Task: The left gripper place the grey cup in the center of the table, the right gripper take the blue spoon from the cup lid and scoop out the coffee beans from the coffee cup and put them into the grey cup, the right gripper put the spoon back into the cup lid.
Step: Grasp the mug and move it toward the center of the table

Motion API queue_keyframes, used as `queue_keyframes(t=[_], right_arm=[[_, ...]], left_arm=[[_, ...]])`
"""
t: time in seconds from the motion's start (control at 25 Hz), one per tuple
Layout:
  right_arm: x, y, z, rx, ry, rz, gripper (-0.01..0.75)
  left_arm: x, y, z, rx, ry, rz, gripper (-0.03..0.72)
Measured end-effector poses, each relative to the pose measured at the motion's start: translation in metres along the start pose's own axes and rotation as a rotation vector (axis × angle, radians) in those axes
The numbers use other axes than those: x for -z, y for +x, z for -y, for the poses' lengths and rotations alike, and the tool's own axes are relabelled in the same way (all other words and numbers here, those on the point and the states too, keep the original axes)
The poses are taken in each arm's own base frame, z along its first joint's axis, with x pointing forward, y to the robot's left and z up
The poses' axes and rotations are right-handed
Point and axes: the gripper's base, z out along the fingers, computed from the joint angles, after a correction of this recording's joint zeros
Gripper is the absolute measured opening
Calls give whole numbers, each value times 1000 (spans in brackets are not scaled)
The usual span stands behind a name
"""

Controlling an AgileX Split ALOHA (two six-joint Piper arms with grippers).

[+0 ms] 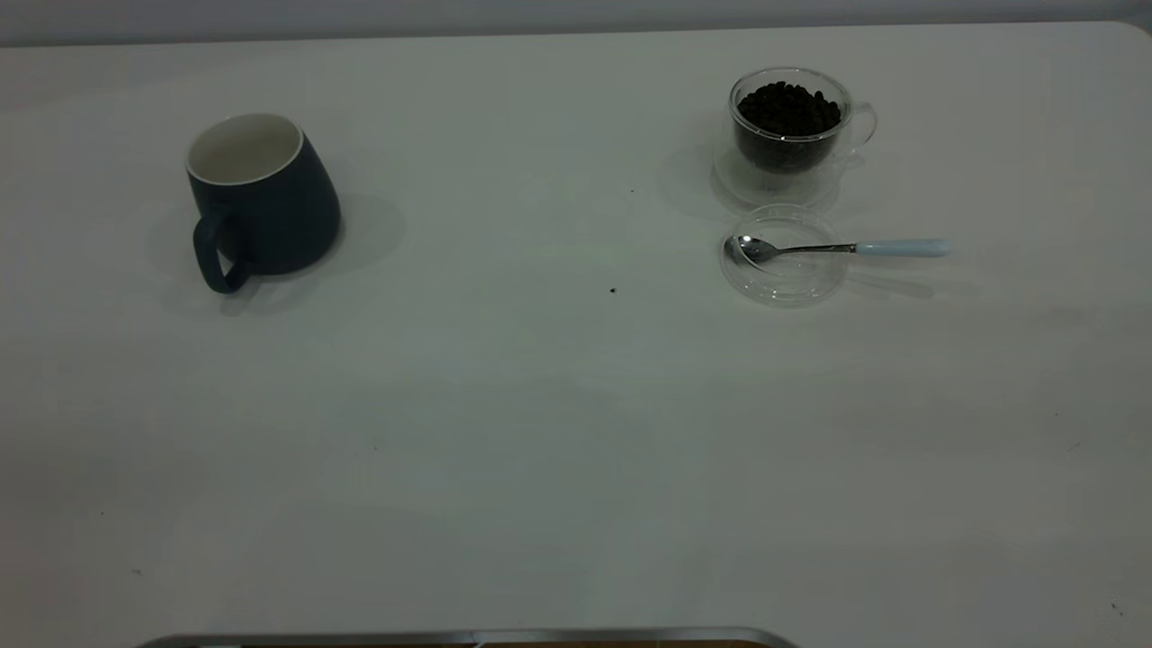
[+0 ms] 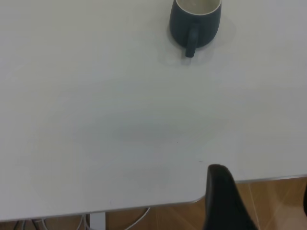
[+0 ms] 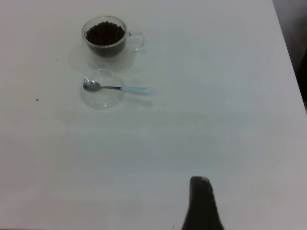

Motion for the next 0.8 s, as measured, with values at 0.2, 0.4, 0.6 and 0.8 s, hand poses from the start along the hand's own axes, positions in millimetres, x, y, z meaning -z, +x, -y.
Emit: queue_keyframes(t=[0.2, 0.4, 0.6, 0.8], right_arm=[[0, 0, 0, 0, 0, 0, 588], [0, 0, 0, 0, 0, 0, 588], [0, 0, 0, 0, 0, 0, 588], [0, 0, 0, 0, 0, 0, 588]], left_arm=[[0, 0, 0, 0, 0, 0, 466], [0, 0, 2, 7, 21, 0, 466], [0, -1, 8, -13, 93, 8, 466], [0, -21, 7, -103, 77, 9, 466]])
